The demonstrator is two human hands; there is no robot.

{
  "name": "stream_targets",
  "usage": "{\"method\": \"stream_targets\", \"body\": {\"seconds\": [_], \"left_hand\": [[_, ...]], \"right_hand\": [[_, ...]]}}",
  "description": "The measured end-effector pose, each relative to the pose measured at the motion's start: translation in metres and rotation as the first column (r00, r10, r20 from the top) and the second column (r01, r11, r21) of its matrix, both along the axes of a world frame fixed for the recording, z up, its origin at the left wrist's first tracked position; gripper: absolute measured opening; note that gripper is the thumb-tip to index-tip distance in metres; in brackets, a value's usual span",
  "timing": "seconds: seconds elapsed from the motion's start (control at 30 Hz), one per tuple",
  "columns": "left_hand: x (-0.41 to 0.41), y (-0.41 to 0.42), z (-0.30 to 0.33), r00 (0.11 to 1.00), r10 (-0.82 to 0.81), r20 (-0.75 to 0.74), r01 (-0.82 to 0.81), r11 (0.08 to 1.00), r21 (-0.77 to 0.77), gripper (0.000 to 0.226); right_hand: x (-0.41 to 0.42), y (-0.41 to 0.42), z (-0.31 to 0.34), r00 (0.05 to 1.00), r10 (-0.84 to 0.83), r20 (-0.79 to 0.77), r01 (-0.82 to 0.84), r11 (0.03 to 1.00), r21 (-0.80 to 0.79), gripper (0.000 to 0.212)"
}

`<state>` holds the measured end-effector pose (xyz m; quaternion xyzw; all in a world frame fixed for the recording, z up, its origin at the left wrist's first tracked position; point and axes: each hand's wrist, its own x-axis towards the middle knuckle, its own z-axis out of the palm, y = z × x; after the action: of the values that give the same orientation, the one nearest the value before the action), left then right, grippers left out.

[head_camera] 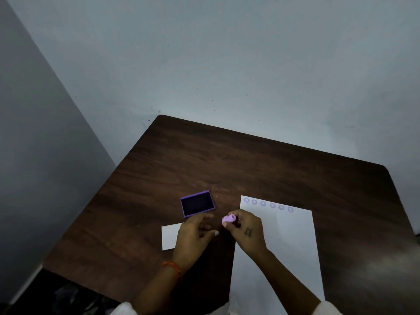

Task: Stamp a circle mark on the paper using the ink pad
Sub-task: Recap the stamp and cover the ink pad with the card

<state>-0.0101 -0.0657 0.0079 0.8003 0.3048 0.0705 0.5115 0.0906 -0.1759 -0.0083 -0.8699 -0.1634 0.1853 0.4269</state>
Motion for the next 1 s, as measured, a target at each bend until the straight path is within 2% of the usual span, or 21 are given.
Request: {"method": "stream_targets", "body": {"seconds": [0.13, 0.37, 0.43, 0.53, 0.67, 0.8, 0.9, 1.0], "left_hand": [[-0.006, 0.006, -0.005, 0.999, 0.03, -0.026, -0.03, 0.999, 0.015, 0.043], [-0.009, 0.011, -0.012, 0.999, 0.049, -0.023, -0.048, 0.999, 0.017, 0.042], [-0.012, 0.014, -0.01, 0.998, 0.063, 0.006, -0.063, 0.998, 0.017, 0.041], [-0.019, 0.02, -0.003, 0.987, 0.129, 0.093, -0.136, 0.988, 0.074, 0.039], [-0.036, 0.029, 0.0, 0.951, 0.277, 0.139, -0.297, 0.942, 0.155, 0.046], [-0.051, 0.036, -0.013, 0.942, 0.336, -0.01, -0.326, 0.92, 0.218, 0.055], [-0.057, 0.037, -0.019, 0.912, 0.385, -0.139, -0.357, 0.914, 0.192, 0.061], [-0.061, 0.038, -0.026, 0.897, 0.391, -0.207, -0.359, 0.917, 0.175, 0.064]], "right_hand": [[0.001, 0.01, -0.011, 0.999, 0.013, 0.034, -0.012, 0.999, -0.038, 0.024], [-0.001, 0.012, -0.005, 0.996, 0.072, 0.049, -0.067, 0.994, -0.091, 0.023], [-0.005, 0.013, 0.005, 0.993, 0.051, 0.103, -0.04, 0.994, -0.099, 0.032], [-0.015, 0.02, 0.023, 0.987, -0.017, 0.161, 0.019, 1.0, -0.015, 0.049], [-0.037, 0.036, 0.031, 0.989, 0.093, 0.116, -0.103, 0.992, 0.078, 0.056], [-0.056, 0.05, 0.018, 0.978, 0.202, 0.053, -0.2, 0.979, -0.046, 0.065], [-0.062, 0.055, 0.007, 0.972, 0.234, -0.015, -0.234, 0.964, -0.125, 0.064], [-0.064, 0.058, 0.001, 0.964, 0.264, -0.034, -0.265, 0.94, -0.216, 0.062]]}}
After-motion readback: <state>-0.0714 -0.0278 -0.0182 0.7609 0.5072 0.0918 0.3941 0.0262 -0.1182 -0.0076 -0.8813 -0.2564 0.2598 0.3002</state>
